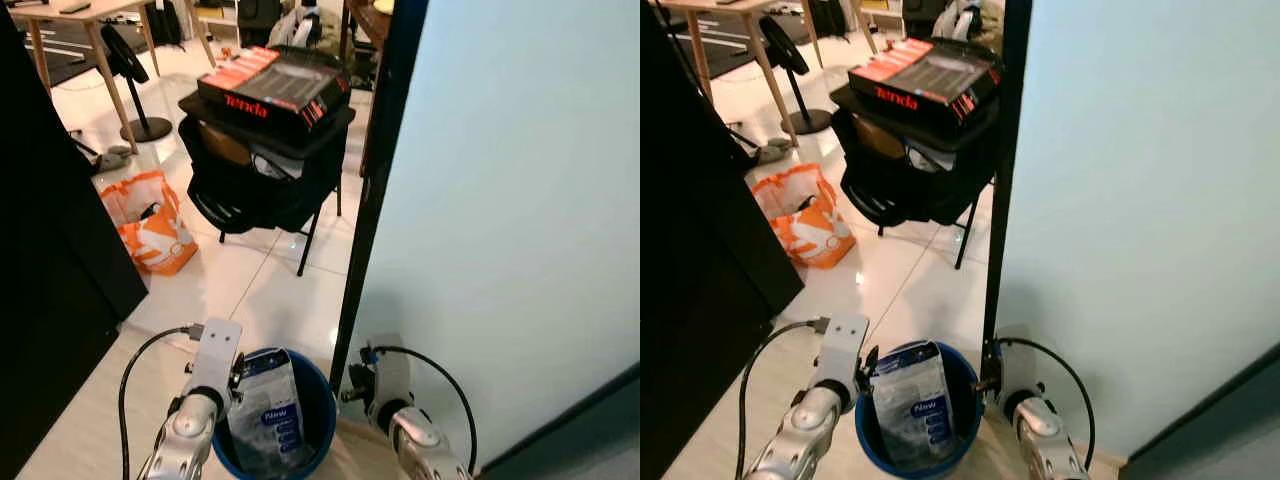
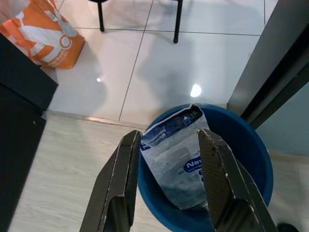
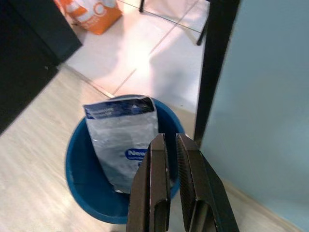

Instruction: Clean up the room

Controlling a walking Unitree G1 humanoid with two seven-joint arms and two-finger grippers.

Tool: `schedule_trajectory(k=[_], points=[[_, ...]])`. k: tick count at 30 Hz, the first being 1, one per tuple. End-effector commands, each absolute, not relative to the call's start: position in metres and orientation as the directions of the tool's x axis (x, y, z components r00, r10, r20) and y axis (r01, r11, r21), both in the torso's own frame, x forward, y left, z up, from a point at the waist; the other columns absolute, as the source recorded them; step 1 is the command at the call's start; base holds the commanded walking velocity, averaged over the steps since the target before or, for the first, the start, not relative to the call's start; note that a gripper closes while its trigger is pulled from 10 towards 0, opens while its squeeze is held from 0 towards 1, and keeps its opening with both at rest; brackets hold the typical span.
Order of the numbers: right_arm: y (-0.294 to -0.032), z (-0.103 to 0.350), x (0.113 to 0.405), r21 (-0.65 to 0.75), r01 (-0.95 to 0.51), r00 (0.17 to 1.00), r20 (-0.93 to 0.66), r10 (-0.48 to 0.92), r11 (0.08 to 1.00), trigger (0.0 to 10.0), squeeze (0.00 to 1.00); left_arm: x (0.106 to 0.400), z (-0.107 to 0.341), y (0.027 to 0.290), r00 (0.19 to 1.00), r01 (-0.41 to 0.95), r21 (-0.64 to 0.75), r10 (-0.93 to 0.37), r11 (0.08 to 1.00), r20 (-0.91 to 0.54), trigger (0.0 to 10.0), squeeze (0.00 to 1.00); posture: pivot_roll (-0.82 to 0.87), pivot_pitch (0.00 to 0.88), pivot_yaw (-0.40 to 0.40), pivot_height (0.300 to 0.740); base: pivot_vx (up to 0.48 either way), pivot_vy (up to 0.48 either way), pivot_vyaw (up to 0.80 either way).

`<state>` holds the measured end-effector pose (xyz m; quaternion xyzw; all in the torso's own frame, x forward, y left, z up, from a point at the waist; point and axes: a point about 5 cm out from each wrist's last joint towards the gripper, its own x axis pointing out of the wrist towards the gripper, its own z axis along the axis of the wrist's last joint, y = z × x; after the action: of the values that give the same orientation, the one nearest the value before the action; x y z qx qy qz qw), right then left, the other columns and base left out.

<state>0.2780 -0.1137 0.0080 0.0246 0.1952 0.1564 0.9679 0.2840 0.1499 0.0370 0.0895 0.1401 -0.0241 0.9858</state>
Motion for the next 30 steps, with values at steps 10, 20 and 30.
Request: schedule_trajectory(k=[10,20,30], points=[[-0.111,0.002,0.271,0.143,-0.321,0.854,-0.384,0.351,0.936,10.0,0.00,0.279,0.032,0.151,0.950,0.094,0.200,-0.028,0.975,-0.311,10.0,0.00,-0.02,0.099,-0.010,0.740,0.000,0.000,0.00],[-0.113,-0.004,0.264,0.093,-0.317,0.846,-0.422,0.325,0.944,10.0,0.00,0.272,0.029,0.154,0.949,0.080,0.179,-0.019,0.981,-0.316,10.0,0.00,-0.03,0.110,-0.015,0.740,0.000,0.000,0.00],[-0.130,-0.032,0.248,-0.004,-0.303,0.753,-0.615,0.237,0.953,10.0,0.00,0.262,0.010,0.153,0.912,0.094,0.151,-0.024,0.984,-0.411,10.0,0.00,-0.04,0.106,-0.013,0.740,0.000,0.000,0.00]])
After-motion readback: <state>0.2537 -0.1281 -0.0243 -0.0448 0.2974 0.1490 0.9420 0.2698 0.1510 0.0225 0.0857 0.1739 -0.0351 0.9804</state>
